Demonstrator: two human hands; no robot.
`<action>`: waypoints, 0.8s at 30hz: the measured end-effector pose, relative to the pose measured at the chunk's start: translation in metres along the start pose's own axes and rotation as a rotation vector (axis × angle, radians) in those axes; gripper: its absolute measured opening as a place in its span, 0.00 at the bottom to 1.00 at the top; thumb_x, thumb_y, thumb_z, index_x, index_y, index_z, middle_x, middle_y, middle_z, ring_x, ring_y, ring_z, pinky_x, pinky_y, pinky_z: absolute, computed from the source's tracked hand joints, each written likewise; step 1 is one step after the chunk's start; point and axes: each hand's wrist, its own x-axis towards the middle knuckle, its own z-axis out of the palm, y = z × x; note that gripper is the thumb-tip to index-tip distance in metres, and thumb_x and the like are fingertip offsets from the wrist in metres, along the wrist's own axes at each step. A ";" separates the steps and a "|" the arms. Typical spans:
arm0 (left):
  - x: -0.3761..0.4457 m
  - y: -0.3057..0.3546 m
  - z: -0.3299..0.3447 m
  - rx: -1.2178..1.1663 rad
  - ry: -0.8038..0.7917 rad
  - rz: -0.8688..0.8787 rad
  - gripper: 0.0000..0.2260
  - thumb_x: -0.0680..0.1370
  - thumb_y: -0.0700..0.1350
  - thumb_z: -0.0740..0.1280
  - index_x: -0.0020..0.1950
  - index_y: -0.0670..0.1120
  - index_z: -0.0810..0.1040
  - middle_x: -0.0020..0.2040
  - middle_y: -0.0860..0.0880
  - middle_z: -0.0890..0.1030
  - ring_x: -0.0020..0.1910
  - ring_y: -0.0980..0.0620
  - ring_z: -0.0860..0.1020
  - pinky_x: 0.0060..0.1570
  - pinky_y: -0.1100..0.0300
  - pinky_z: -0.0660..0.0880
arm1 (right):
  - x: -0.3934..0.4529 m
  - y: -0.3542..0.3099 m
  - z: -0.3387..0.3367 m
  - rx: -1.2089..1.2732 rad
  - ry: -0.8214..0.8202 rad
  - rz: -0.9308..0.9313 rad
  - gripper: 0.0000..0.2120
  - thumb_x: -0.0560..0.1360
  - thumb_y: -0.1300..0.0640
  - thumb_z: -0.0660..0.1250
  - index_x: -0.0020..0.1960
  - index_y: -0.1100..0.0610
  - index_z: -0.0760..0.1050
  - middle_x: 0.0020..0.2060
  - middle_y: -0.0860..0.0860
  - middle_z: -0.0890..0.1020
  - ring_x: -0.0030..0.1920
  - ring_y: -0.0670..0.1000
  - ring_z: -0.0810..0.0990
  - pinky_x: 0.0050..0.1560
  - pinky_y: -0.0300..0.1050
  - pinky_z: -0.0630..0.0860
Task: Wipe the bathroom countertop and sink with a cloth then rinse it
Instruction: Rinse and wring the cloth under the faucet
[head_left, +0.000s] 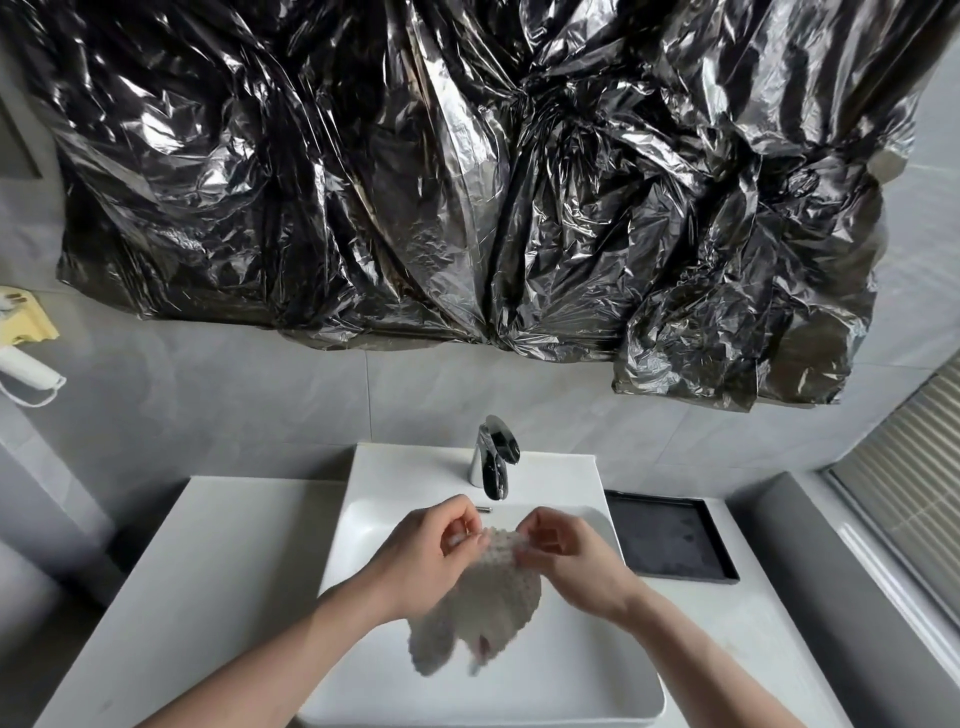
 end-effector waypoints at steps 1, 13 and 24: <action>0.002 -0.005 0.000 0.043 -0.021 -0.029 0.11 0.80 0.55 0.69 0.45 0.50 0.73 0.32 0.55 0.69 0.32 0.56 0.65 0.34 0.65 0.65 | 0.003 0.002 -0.001 0.032 0.027 0.000 0.04 0.76 0.54 0.71 0.45 0.54 0.79 0.37 0.48 0.84 0.38 0.47 0.81 0.45 0.49 0.77; 0.048 -0.054 0.023 -0.096 -0.218 -0.469 0.19 0.70 0.54 0.72 0.31 0.44 0.67 0.33 0.45 0.67 0.34 0.47 0.66 0.39 0.54 0.64 | 0.070 0.056 -0.011 -0.148 0.069 0.227 0.05 0.77 0.57 0.69 0.47 0.48 0.82 0.43 0.45 0.85 0.42 0.43 0.81 0.47 0.40 0.77; 0.080 -0.096 0.056 -0.575 0.017 -0.793 0.07 0.78 0.50 0.66 0.45 0.48 0.79 0.43 0.44 0.79 0.44 0.47 0.78 0.47 0.55 0.71 | 0.137 0.023 -0.021 0.368 0.186 0.385 0.07 0.83 0.57 0.66 0.51 0.57 0.82 0.45 0.54 0.89 0.39 0.48 0.85 0.44 0.44 0.75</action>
